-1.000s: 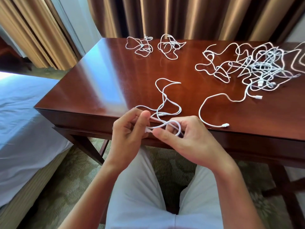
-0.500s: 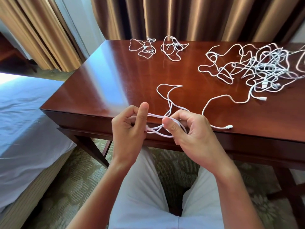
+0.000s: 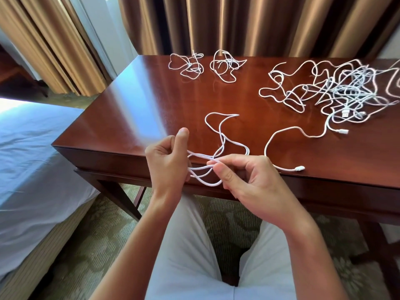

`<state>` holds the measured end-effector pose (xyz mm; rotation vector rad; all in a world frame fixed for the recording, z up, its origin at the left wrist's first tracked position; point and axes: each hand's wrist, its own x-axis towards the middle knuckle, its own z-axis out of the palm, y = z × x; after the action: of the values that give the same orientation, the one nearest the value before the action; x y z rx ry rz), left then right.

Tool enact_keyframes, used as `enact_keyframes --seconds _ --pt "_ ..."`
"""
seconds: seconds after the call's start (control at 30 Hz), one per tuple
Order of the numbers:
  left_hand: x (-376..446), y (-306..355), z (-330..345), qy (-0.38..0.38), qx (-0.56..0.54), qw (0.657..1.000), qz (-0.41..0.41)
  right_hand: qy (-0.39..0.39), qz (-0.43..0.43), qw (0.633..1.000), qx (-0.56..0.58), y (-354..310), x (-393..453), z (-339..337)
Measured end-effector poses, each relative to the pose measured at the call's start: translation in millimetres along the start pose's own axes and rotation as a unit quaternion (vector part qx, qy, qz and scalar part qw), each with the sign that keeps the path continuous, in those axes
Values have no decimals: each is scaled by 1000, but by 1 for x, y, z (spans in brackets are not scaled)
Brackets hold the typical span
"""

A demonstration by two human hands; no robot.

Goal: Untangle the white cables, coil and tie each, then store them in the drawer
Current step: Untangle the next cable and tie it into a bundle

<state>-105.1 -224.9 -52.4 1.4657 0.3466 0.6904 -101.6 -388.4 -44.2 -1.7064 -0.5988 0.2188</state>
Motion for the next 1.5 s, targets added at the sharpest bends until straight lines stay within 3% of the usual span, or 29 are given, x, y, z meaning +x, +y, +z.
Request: enact_keyframes --seconds 0.1,0.17,0.33,0.43,0.53,0.63,0.7,0.8,0.9,0.93,1.0,1.07,1.1,1.17,1.23,1.37,1.5 --pt "3 0 8 25 -81 992 -98 -4 -31 990 138 -6 1 8" --pt "4 1 15 29 -143 974 -173 39 -75 976 200 -8 4 18" --pt "-15 -7 31 -60 -191 943 -265 245 -154 956 54 3 19 48" --pt "-31 -15 34 -137 -248 928 -241 226 -136 964 -35 3 24 56" --pt "-33 -7 33 -172 -310 897 -264 203 -74 975 -52 7 31 50" --pt "-36 -6 30 -205 -227 912 -273 171 -44 984 -14 6 33 47" --pt "-37 -5 28 -201 -142 931 -268 196 -51 979 1 5 35 49" --pt "-32 -5 21 -182 -17 964 -193 221 -70 970 -70 5 38 38" --pt "-18 0 2 -112 87 988 53 130 -28 970 -202 2 39 18" --pt "-14 8 -4 -131 134 969 160 90 7 964 -250 0 38 15" --pt "-7 23 -10 -215 265 877 340 19 23 946 -323 -4 37 13" --pt "-1 31 -11 -233 377 771 458 -38 -5 953 -300 -12 37 14" --pt "2 31 -10 -222 387 750 489 -51 -2 963 -264 -14 37 14" --pt "5 27 -8 -194 346 771 499 -44 14 978 -202 -12 33 12" --pt "6 21 -9 -141 282 831 458 -38 1 989 -145 -11 27 11" --pt "1 13 -2 -23 164 951 262 29 -20 999 -26 -5 16 13" --pt "-14 16 13 27 36 993 106 177 -73 975 114 -7 8 32"
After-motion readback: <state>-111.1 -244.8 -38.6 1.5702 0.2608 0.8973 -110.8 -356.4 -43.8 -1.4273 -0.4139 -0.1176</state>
